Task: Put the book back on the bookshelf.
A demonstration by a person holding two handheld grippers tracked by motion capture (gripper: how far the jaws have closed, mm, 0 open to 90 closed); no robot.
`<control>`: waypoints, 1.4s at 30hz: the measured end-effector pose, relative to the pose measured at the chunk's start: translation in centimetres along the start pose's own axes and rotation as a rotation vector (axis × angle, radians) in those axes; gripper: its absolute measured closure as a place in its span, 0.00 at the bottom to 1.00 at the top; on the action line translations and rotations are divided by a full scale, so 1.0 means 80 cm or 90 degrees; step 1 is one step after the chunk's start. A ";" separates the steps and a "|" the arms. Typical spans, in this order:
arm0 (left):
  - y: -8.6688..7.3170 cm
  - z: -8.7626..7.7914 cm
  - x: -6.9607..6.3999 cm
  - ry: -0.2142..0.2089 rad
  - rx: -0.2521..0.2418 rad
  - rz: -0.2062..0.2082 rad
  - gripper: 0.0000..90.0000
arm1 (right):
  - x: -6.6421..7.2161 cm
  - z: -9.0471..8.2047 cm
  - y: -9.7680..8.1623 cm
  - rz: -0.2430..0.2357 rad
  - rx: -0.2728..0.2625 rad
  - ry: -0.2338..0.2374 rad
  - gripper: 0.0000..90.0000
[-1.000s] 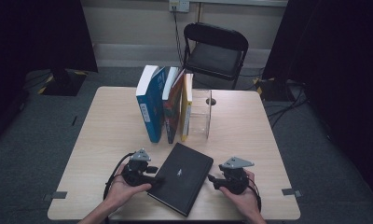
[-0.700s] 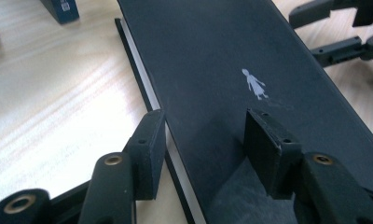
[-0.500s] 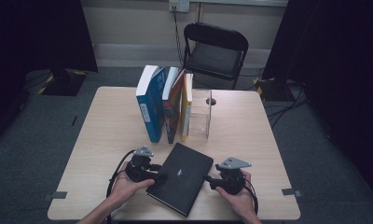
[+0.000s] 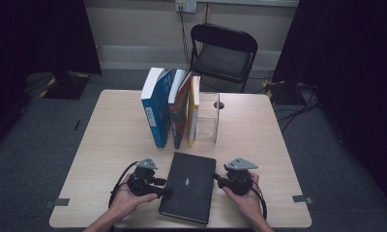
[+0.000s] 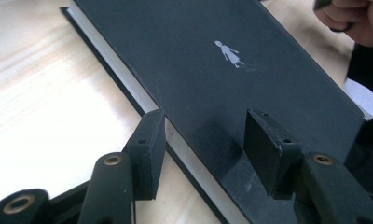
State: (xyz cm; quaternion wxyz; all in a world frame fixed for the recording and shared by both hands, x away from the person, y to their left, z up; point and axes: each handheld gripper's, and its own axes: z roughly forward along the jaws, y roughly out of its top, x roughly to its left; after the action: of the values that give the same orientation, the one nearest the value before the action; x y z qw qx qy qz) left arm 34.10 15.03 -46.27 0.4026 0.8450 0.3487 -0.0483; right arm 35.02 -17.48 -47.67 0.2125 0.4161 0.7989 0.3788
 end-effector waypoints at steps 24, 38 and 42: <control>0.028 0.028 0.029 0.024 -0.059 -0.119 0.48 | 0.002 -0.002 -0.007 -0.010 0.029 0.011 0.46; 0.026 0.040 0.039 0.015 -0.094 -0.182 0.48 | 0.004 -0.007 -0.017 -0.005 0.021 0.024 0.42; 0.024 0.039 0.041 0.003 -0.105 -0.200 0.48 | 0.004 -0.007 -0.017 -0.007 0.021 0.022 0.41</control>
State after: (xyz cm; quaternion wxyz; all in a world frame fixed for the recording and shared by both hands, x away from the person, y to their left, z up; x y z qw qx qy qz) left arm 38.40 13.80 -48.35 0.4572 0.7444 0.4801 -0.0799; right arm 33.76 -17.98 -48.39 0.1936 0.4086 0.8107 0.3719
